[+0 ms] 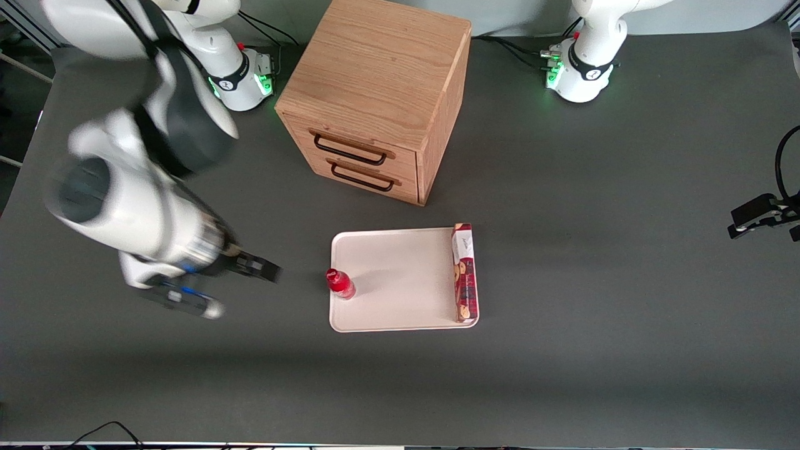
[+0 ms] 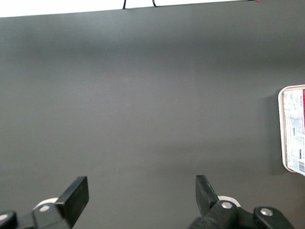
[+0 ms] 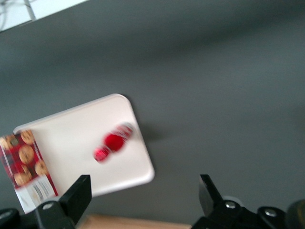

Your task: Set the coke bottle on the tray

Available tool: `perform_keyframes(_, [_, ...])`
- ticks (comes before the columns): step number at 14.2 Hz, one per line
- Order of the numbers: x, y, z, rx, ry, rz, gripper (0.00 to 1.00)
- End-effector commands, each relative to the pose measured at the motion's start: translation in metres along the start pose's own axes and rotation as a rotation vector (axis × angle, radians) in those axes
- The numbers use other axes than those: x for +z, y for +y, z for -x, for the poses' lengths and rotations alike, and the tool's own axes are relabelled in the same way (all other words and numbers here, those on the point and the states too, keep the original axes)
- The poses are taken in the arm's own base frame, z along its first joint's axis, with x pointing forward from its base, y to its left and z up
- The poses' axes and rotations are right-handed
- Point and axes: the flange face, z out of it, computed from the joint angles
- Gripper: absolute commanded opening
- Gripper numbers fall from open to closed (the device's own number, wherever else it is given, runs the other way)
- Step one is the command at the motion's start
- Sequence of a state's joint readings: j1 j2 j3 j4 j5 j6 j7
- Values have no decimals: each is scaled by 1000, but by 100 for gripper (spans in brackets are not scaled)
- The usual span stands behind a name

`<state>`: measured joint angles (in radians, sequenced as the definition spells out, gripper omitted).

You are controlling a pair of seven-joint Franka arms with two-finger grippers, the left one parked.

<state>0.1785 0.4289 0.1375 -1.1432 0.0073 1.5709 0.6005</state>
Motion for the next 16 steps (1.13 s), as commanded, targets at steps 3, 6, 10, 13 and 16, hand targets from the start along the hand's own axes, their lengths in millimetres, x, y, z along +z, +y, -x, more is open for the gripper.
perform_keyframes(3, [-65, 110, 48, -63, -38, 80, 100])
perform_keyframes(6, [-38, 160, 73, -64, 28, 70, 100])
perform_keyframes(10, [0, 183, 79, -50, 103, 40, 100])
perform_keyframes(13, [-14, 180, 72, -38, 121, 22, 100])
perform_keyframes(16, [-24, 193, 60, -11, 60, 35, 100])
